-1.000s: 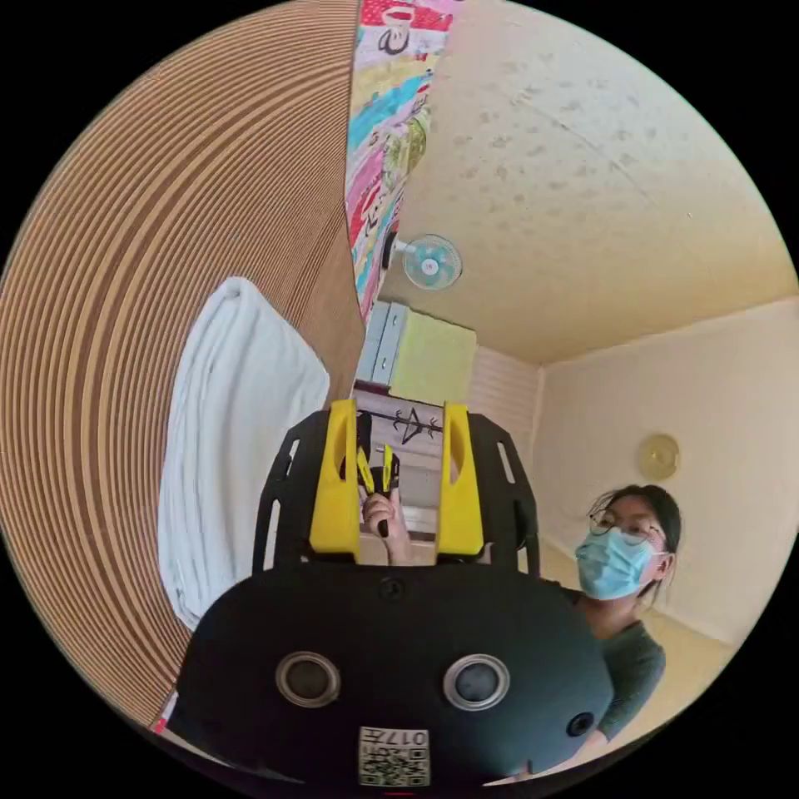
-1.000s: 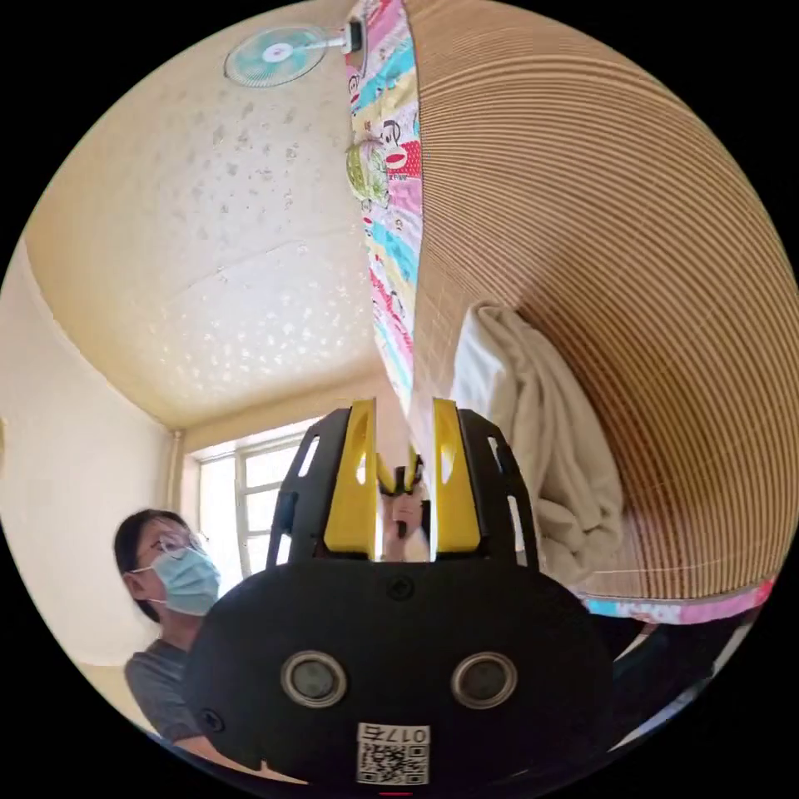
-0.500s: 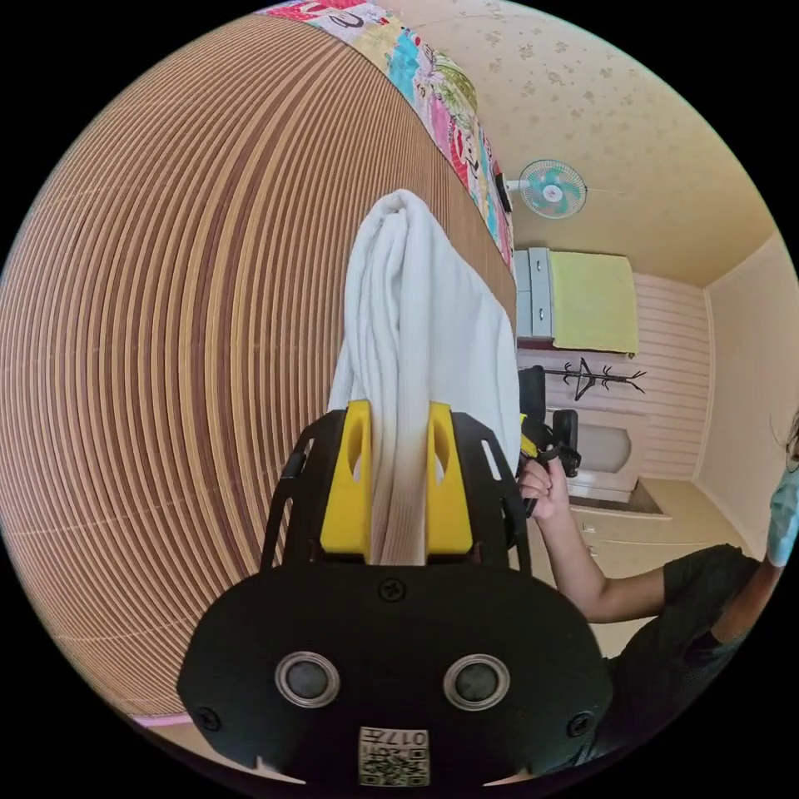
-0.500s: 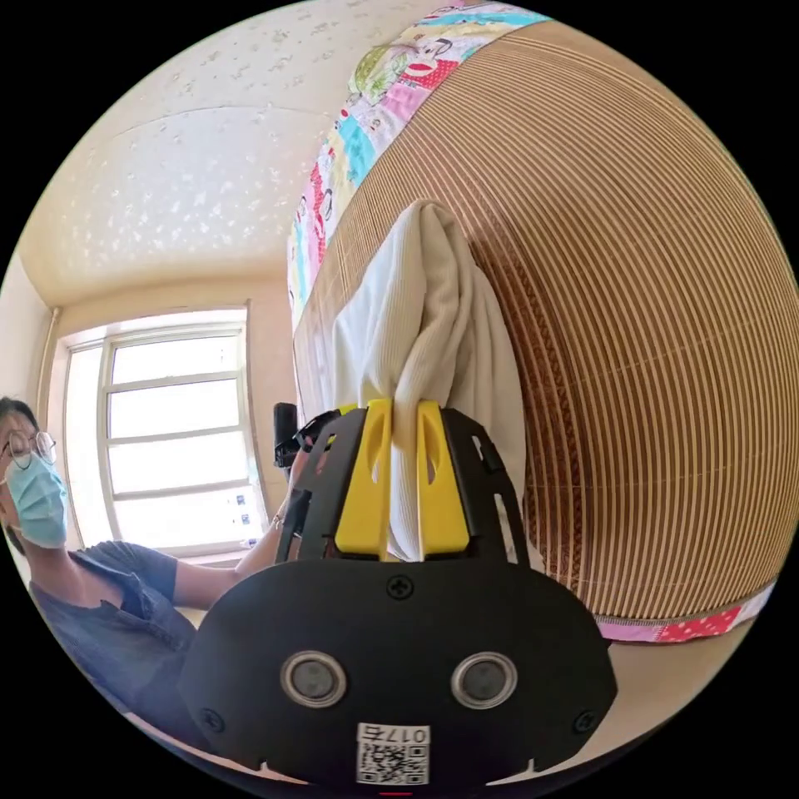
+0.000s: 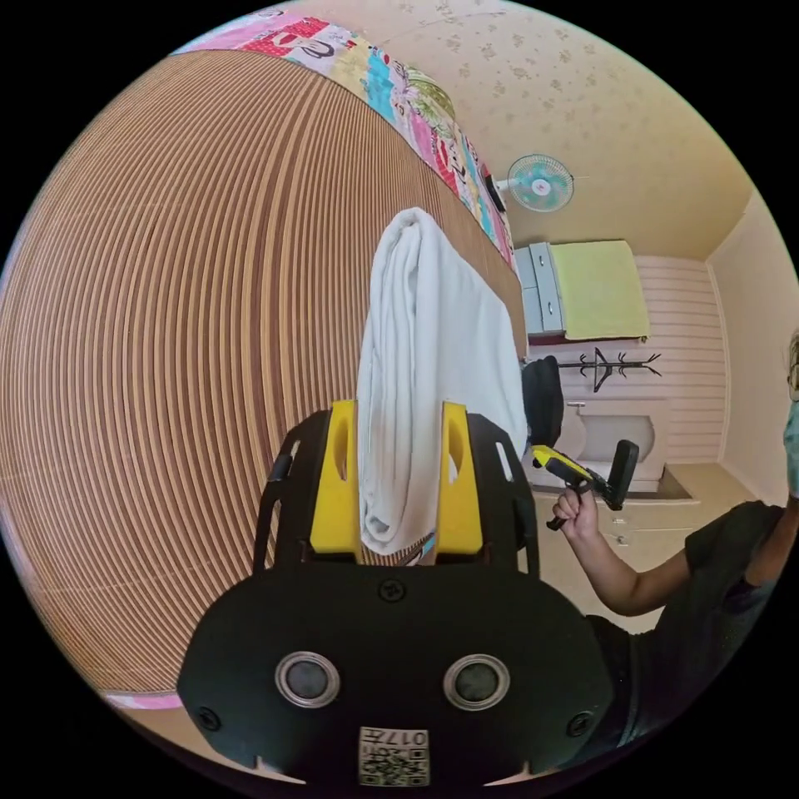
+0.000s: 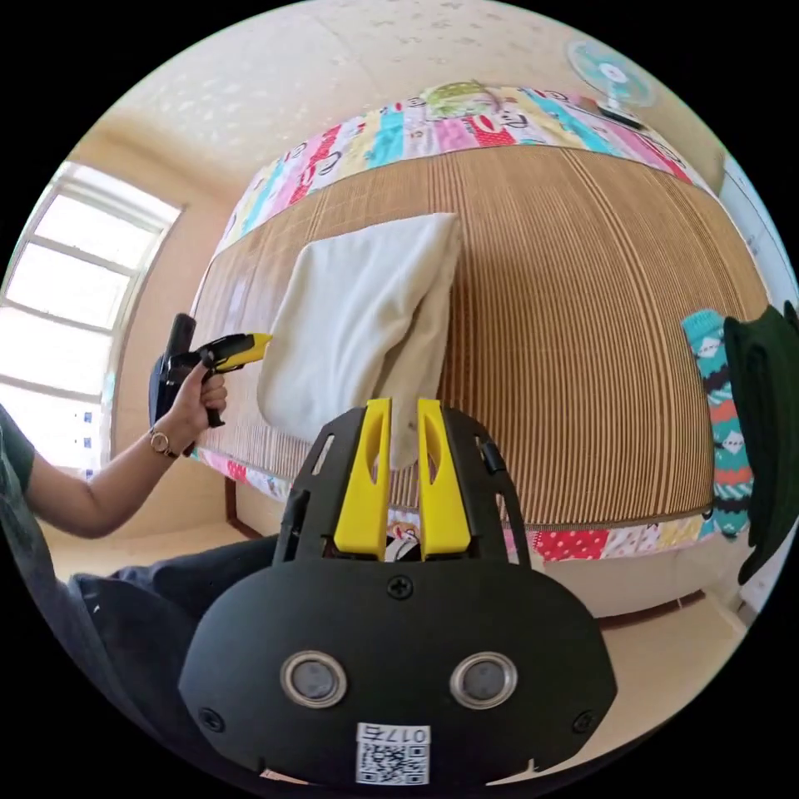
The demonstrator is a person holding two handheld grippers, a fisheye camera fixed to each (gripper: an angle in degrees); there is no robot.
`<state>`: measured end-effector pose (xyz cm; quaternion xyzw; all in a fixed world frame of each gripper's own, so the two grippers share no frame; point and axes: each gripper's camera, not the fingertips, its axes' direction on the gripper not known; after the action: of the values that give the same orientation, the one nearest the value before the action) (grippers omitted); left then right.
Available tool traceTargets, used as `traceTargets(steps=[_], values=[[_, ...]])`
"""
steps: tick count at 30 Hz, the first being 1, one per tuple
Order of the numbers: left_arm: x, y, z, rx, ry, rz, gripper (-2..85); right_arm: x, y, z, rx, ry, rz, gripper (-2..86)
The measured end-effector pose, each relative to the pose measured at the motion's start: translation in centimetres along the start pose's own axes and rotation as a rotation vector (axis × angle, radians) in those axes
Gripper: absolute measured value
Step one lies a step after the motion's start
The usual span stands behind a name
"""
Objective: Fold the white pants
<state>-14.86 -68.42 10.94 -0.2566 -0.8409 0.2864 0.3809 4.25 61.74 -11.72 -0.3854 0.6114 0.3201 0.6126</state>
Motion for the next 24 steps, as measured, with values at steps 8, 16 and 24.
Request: traceTargets(steps=[8,16,24], values=[[-0.3,7.8,3.8,-0.165,0.026,-0.005,13.6,-3.4,2.7,5.4,-0.112,-0.013,-0.038,4.7],[0.7,7.6,6.4,-0.206,-0.085,-0.021,9.2,-2.3,3.6,6.8,-0.111,0.118,-0.014,1.1],[0.5,7.8,7.0,-0.215,-0.106,-0.05,8.9,-3.1,5.3,5.8,-0.041,0.053,-0.066,2.3]])
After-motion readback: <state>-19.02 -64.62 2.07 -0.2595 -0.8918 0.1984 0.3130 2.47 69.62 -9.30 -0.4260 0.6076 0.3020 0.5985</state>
